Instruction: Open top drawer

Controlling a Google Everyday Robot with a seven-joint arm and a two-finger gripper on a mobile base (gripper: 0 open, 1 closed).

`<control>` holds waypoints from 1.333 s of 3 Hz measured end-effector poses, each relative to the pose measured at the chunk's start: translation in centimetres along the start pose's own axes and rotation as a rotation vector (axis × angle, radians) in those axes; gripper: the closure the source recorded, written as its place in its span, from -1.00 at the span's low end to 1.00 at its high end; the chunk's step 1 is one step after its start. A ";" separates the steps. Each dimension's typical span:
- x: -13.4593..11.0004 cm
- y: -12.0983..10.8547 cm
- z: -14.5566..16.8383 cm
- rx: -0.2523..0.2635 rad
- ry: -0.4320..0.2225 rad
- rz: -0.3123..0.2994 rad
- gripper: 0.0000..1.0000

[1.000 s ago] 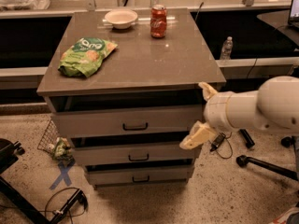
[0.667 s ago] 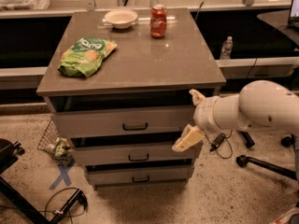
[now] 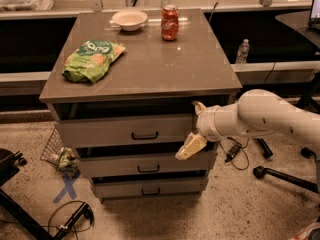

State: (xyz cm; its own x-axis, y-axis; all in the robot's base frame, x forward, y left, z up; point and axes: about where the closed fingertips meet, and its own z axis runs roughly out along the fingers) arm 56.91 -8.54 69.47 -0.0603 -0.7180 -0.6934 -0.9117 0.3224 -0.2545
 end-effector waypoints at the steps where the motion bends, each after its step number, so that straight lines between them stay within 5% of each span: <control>1: 0.3 -1.9 2.7 -0.025 -0.014 -0.001 -1.00; 2: 0.5 -3.3 4.4 -0.027 0.009 -0.024 -0.63; 4: 0.4 -2.9 4.8 -0.034 0.006 -0.028 0.61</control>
Offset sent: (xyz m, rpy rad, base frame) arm 0.0729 0.0141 -0.0329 -0.0579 -0.0044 0.0404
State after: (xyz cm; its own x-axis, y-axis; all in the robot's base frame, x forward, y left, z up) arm 61.47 -6.80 66.75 -0.0373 -0.7302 -0.6823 -0.9263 0.2813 -0.2504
